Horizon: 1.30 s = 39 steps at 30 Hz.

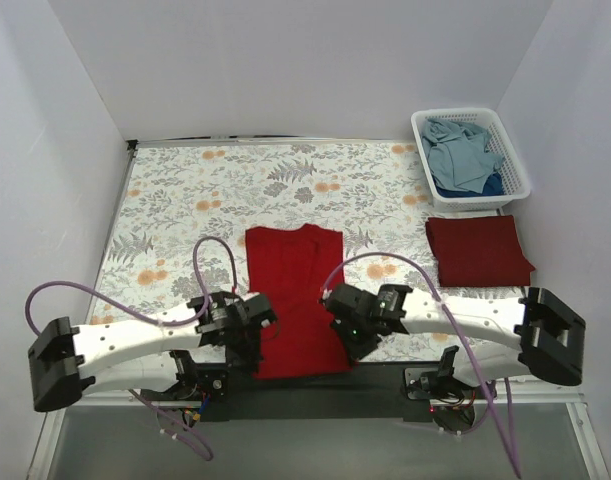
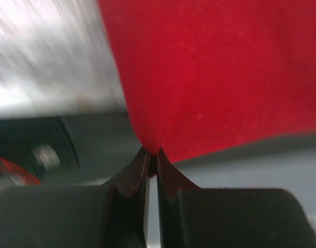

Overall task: Fold and stack the t-shirts
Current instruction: Fold the tshirt

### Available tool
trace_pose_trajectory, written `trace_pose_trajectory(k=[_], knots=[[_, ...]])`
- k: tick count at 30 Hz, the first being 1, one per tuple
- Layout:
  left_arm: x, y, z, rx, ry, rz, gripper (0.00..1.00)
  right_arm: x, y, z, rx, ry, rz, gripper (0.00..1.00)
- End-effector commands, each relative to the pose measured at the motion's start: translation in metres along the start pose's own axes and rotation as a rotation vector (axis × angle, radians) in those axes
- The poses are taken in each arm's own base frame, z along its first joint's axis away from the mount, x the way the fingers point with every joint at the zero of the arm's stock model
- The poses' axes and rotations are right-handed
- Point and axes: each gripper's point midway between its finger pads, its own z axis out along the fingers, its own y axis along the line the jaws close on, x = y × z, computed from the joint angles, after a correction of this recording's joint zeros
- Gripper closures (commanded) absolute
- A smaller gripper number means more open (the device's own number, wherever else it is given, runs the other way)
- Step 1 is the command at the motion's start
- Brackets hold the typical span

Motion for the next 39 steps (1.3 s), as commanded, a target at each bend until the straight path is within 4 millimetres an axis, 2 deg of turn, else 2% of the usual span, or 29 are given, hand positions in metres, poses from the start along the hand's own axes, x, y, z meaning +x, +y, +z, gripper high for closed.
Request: trace_pose_trajectory(k=[1,2,3,5,6,7,8,10,11,13,14,15,16,17,19,22,23,24,26,27,29,30,32,33,34,35,36,37,39], knots=[[0.072,0.019,-0.021,-0.046,0.181,-0.162,1.00,0.072,0.013,-0.012,-0.035,0.171,0.085,0.99],[0.083,0.018,-0.028,-0.029,0.193,-0.132,1.00,0.083,0.018,-0.014,-0.057,0.199,0.070,0.99],[0.082,0.016,-0.032,-0.023,0.179,-0.141,1.00,0.086,0.019,-0.016,-0.068,0.204,0.073,0.99],[0.073,0.013,-0.041,-0.016,0.135,-0.161,1.00,0.074,0.021,-0.025,-0.075,0.146,0.073,0.99],[0.058,0.002,-0.053,0.024,0.066,-0.170,1.00,0.069,0.020,-0.031,-0.068,0.138,0.068,0.99],[0.048,0.000,-0.057,0.032,0.018,-0.157,1.00,0.051,0.027,-0.044,-0.089,0.093,0.039,0.99],[0.035,-0.004,-0.062,0.040,-0.010,-0.183,1.00,0.036,0.022,-0.050,-0.076,0.057,0.053,0.99],[0.014,-0.011,-0.071,0.066,-0.050,-0.139,1.00,0.019,0.017,-0.064,-0.044,0.033,0.048,0.99],[-0.004,-0.012,-0.072,0.079,-0.075,-0.178,1.00,-0.006,0.017,-0.079,-0.051,-0.034,0.032,0.99],[-0.027,-0.019,-0.079,0.109,-0.127,-0.185,1.00,-0.026,0.012,-0.087,-0.050,-0.067,0.031,0.99],[-0.044,-0.019,-0.082,0.123,-0.165,-0.186,1.00,-0.047,0.010,-0.099,-0.062,-0.119,0.028,0.99],[-0.053,-0.022,-0.085,0.135,-0.183,-0.189,1.00,-0.056,0.006,-0.099,-0.055,-0.121,0.027,0.99],[-0.071,-0.025,-0.089,0.143,-0.212,-0.210,1.00,-0.068,0.000,-0.104,-0.052,-0.144,0.042,0.99],[-0.081,-0.027,-0.091,0.147,-0.233,-0.183,1.00,-0.081,0.003,-0.113,-0.068,-0.171,0.033,0.99],[-0.109,-0.032,-0.097,0.156,-0.281,-0.203,1.00,-0.099,-0.004,-0.114,-0.072,-0.177,0.031,0.99],[-0.139,-0.035,-0.105,0.172,-0.330,-0.181,1.00,-0.126,-0.007,-0.117,-0.083,-0.194,0.013,0.99],[-0.159,-0.037,-0.108,0.183,-0.357,-0.203,1.00,-0.136,-0.012,-0.121,-0.088,-0.208,0.027,0.99],[-0.168,-0.038,-0.111,0.196,-0.365,-0.186,1.00,-0.148,-0.013,-0.122,-0.095,-0.214,0.029,0.99],[-0.193,-0.034,-0.111,0.192,-0.386,-0.213,1.00,-0.165,-0.019,-0.128,-0.111,-0.238,0.029,0.99],[-0.204,-0.036,-0.117,0.211,-0.403,-0.213,1.00,-0.172,-0.024,-0.121,-0.105,-0.223,0.038,0.99],[-0.224,-0.029,-0.116,0.209,-0.420,-0.226,1.00,-0.194,-0.031,-0.130,-0.115,-0.262,0.030,0.99],[-0.231,-0.028,-0.110,0.198,-0.412,-0.230,1.00,-0.202,-0.037,-0.122,-0.113,-0.247,0.036,0.99],[-0.245,-0.019,-0.104,0.191,-0.428,-0.255,1.00,-0.218,-0.047,-0.122,-0.109,-0.264,0.030,0.99],[-0.251,-0.015,-0.096,0.180,-0.424,-0.266,1.00,-0.222,-0.055,-0.108,-0.099,-0.231,0.038,0.99],[-0.248,-0.016,-0.086,0.204,-0.387,-0.270,1.00,-0.226,-0.061,-0.103,-0.095,-0.224,0.039,0.99],[-0.256,-0.008,-0.075,0.198,-0.388,-0.290,1.00,-0.233,-0.072,-0.093,-0.089,-0.207,0.050,0.99],[-0.263,-0.009,-0.077,0.213,-0.408,-0.294,1.00,-0.236,-0.078,-0.086,-0.083,-0.197,0.055,0.99],[-0.272,-0.005,-0.066,0.210,-0.408,-0.304,1.00,-0.241,-0.088,-0.082,-0.075,-0.201,0.068,0.99],[-0.282,-0.006,-0.059,0.218,-0.423,-0.289,1.00,-0.246,-0.102,-0.069,-0.051,-0.187,0.090,0.99]])
